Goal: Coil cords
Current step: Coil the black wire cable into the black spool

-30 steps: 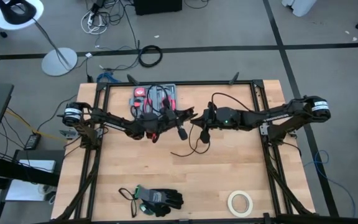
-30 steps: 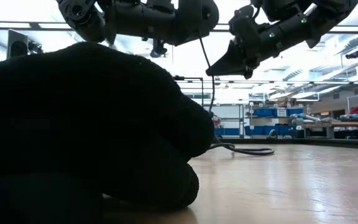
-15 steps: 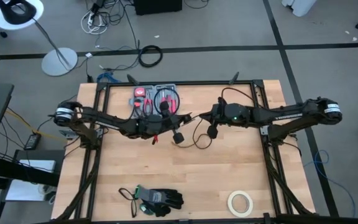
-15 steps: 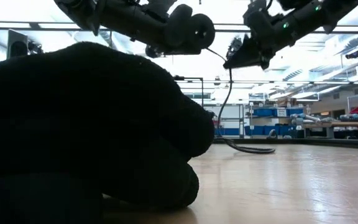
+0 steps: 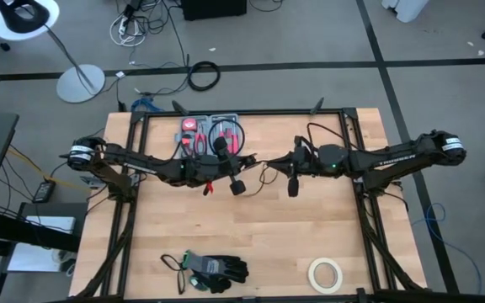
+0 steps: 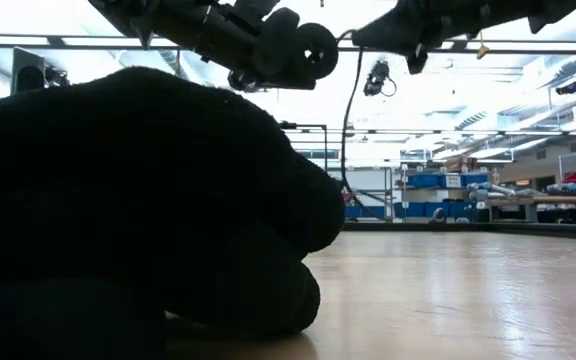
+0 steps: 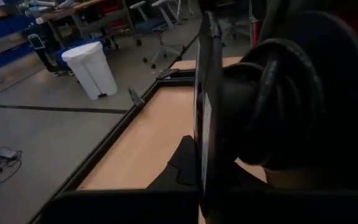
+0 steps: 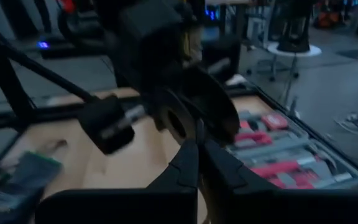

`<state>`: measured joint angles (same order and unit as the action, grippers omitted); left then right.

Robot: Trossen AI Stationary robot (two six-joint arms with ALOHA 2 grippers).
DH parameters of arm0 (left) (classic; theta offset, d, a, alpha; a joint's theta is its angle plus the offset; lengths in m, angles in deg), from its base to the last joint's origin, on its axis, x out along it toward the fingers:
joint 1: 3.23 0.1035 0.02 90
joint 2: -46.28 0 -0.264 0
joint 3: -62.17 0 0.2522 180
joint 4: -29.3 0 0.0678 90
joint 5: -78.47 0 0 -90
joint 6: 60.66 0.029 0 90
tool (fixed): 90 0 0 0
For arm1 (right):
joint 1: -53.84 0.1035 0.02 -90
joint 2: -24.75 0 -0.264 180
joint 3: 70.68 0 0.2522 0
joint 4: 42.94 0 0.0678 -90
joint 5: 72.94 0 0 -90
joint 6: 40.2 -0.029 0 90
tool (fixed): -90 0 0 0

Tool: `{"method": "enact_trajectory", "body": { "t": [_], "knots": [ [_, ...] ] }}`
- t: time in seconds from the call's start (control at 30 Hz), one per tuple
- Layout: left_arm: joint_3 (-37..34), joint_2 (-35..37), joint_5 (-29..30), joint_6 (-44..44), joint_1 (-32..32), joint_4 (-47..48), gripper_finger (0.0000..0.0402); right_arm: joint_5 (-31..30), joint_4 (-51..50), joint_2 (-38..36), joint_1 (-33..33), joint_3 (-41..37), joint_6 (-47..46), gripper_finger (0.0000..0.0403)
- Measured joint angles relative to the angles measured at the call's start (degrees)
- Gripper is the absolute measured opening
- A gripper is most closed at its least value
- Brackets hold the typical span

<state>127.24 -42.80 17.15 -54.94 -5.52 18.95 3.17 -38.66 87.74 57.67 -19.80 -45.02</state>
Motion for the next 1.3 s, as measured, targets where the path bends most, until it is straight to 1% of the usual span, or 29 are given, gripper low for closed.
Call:
{"method": "enact_trajectory", "body": {
  "t": [0.07, 0.17, 0.37, 0.5, 0.83, 1.03, 1.17, 1.23, 1.3],
  "knots": [
    [0.0, 0.0, 0.49, 0.54, -0.02, -0.2, 0.0, 0.21, 1.85, 0.53, 0.4, 0.0, -0.06, 0.0006],
    [0.0, 0.0, 3.42, 3.1, -0.21, -0.82, 0.0, 0.91, 3.96, 2.13, 0.93, 0.37, -0.23, 0.0007],
    [-0.04, 0.0, 6.51, 6.49, -0.45, -5.66, 0.0, 1.35, 4.57, 7.66, 1.5, 5.06, -0.96, 0.0008],
    [-0.07, 0.0, 7.88, 7.5, -1.29, -6.53, 0.0, 0.83, 4.43, 9.86, 2.34, 8.44, 1.33, 0.0008],
    [-0.11, 0.0, 8.43, 7.58, -1.68, -9.05, 0.0, 0.16, 2.76, 16.25, 2.95, 15.4, 4.54, 0.0008],
    [-0.09, 0.0, 8.38, 7.5, -2.07, -8.28, 0.0, -3.2, -0.49, 16.56, 4.68, 17.81, 8.23, 0.0008],
    [-0.11, -0.14, 8.61, 7.54, -1.98, -8.28, 0.0, -2.67, -6.18, 16.63, 4.18, 19.08, 5.7, 0.0009],
    [-0.17, -0.22, 8.71, 7.33, -1.97, -8.25, 0.0, -1.71, -6.6, 17.08, 4.28, 19.08, 5.36, 0.0012],
    [-0.17, -0.22, 8.06, 6.49, -1.99, -8.32, 0.0, -1.38, -6.95, 17.12, 5.01, 19.08, 6.98, 0.002]
  ]
}}
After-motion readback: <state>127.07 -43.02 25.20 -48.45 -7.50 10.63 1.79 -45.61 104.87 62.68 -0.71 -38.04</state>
